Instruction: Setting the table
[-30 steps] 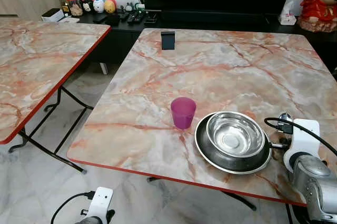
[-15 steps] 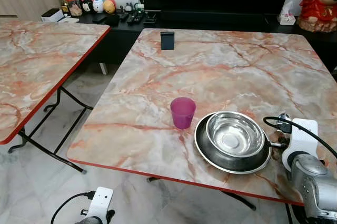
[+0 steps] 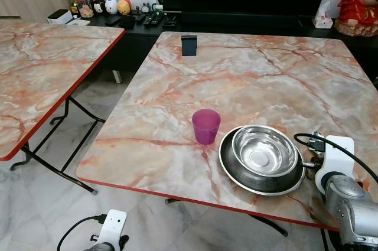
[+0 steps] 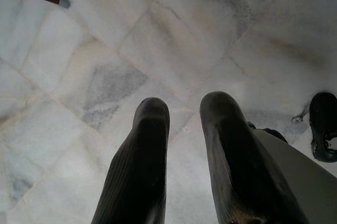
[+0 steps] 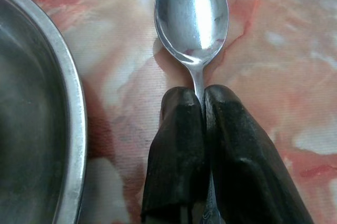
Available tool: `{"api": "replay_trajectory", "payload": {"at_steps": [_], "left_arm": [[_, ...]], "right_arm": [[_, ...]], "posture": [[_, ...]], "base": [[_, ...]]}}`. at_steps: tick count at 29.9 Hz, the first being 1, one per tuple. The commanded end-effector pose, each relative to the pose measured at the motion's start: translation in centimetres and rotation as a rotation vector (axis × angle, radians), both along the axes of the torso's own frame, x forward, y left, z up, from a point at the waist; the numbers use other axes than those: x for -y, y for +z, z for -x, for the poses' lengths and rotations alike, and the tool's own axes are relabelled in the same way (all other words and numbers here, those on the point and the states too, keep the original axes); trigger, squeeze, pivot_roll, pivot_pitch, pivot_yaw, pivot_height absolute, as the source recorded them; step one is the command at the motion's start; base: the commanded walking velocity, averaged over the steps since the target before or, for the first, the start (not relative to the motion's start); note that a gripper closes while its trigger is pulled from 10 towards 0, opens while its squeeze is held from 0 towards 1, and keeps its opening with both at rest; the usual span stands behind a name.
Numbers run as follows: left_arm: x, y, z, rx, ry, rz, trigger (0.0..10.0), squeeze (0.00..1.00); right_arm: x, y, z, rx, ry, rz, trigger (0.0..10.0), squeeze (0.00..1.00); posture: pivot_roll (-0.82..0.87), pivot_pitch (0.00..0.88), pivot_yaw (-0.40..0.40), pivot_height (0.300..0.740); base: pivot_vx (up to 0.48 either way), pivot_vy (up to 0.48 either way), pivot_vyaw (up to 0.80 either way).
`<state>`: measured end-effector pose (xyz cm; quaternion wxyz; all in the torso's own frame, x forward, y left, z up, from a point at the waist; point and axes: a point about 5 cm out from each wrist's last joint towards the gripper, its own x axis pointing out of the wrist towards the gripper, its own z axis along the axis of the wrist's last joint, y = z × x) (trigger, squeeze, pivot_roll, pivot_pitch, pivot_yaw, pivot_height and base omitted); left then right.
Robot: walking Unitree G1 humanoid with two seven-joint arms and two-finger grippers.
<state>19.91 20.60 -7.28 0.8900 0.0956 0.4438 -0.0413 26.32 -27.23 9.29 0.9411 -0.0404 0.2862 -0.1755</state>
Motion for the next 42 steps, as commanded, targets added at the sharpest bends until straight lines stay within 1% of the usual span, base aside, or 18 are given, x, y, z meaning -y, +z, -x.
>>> {"api": "replay_trajectory", "payload": {"at_steps": [1,14,16,18,19,20,21,29,35,42], "left_arm": [[-0.5,-0.2,0.4,-0.023,0.008,-0.008,10.0,0.0],[-0.6,-0.2,0.4,-0.024,0.006,-0.01,10.0,0.0],[-0.6,-0.2,0.4,-0.024,0.006,-0.01,10.0,0.0],[-0.6,-0.2,0.4,-0.024,0.005,-0.011,10.0,0.0],[-0.6,-0.2,0.5,-0.024,0.004,-0.011,10.0,0.0],[-0.6,-0.2,0.5,-0.025,0.004,-0.012,10.0,0.0],[-0.6,-0.2,0.5,-0.025,0.003,-0.012,10.0,0.0],[-0.5,-0.2,0.5,-0.026,0.004,-0.012,10.0,0.0],[-0.5,-0.2,0.5,-0.026,0.002,-0.011,10.0,0.0],[-0.5,-0.2,0.4,-0.026,0.0,-0.012,10.0,0.0]], "right_arm": [[-0.1,-0.7,0.3,-0.029,0.003,-0.012,10.0,0.0],[-0.1,-1.1,0.4,-0.035,0.0,-0.018,10.0,0.0],[-0.1,-1.2,0.4,-0.034,-0.001,-0.021,10.0,0.65],[-0.2,-1.1,0.3,-0.032,-0.002,-0.022,10.0,0.63],[-0.2,-1.1,0.3,-0.03,-0.001,-0.022,10.0,0.59],[-0.2,-1.1,0.3,-0.03,-0.001,-0.02,10.0,0.13],[-0.2,-1.1,0.2,-0.03,0.0,-0.018,10.0,0.0],[-0.2,-0.8,0.0,-0.015,-0.002,-0.012,10.0,0.0],[-0.3,0.6,-0.6,0.063,-0.008,0.002,10.0,0.0],[-0.3,1.3,-0.9,0.106,-0.02,-0.011,10.0,0.0]], "posture": [[-0.03,0.0,0.036,0.727],[-0.02,0.0,0.038,0.727],[-0.02,0.0,0.038,0.727],[-0.03,0.0,0.04,0.727],[-0.03,0.0,0.04,0.727],[-0.03,0.0,0.039,0.727],[-0.03,0.0,0.039,0.727],[-0.02,0.0,0.038,0.727],[-0.02,0.0,0.037,0.727],[-0.02,0.0,0.038,0.727]], "base": [[0.0,0.0,0.0],[0.0,0.0,0.0],[0.0,0.0,0.0],[0.0,0.0,0.0],[0.0,0.0,0.0],[0.0,0.0,0.0],[0.0,0.0,0.0],[0.0,0.0,0.0],[0.0,0.0,0.0],[0.0,0.0,0.0]]}}
